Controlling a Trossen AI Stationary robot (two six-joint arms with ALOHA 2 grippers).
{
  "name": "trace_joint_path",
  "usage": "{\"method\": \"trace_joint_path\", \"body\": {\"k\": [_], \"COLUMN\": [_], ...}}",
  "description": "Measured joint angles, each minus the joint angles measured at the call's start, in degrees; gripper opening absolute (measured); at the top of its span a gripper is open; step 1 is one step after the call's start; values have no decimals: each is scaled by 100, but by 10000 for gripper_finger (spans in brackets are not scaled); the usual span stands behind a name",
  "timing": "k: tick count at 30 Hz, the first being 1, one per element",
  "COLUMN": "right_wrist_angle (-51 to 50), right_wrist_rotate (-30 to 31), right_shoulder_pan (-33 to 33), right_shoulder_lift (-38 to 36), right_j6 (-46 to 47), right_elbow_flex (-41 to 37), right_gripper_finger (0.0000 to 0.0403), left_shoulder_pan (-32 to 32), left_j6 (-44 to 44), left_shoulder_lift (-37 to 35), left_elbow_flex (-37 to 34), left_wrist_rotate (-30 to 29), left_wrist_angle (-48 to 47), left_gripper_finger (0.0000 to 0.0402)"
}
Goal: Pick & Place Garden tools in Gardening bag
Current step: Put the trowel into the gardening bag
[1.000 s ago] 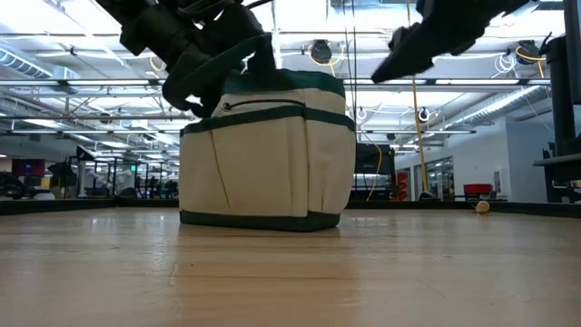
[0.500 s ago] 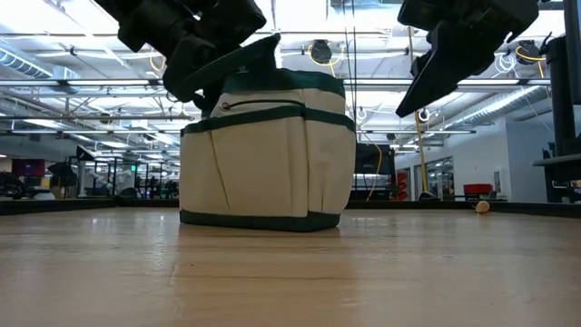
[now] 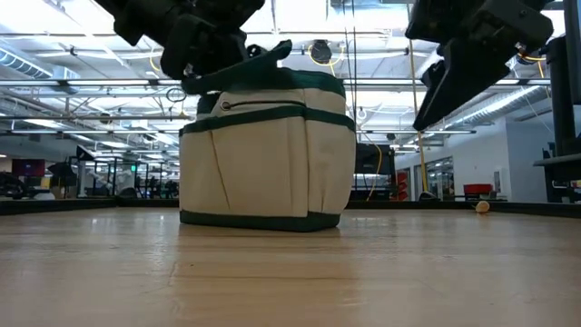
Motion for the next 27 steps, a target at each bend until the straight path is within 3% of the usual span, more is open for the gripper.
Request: {"method": "trace_joint_path", "body": {"k": [17,27], "right_wrist_angle": [-506,-1512], "right_wrist_rotate": [329,1051], "right_shoulder_pan": [0,-305], "right_shoulder_lift": [-653,-854], "right_j6": [291,1685], "right_elbow_flex": [-2,-2], "right_gripper_finger": [185,185], "left_shoulder_pan": [4,4], "left_j6": [-272,-274], "left_shoulder_lift": [-1177,-1247], "left_elbow_flex": [8,4], "left_wrist_rotate": [-254,-254], "left_wrist_angle": [-231,-296], "left_gripper_finger": [157,157]}}
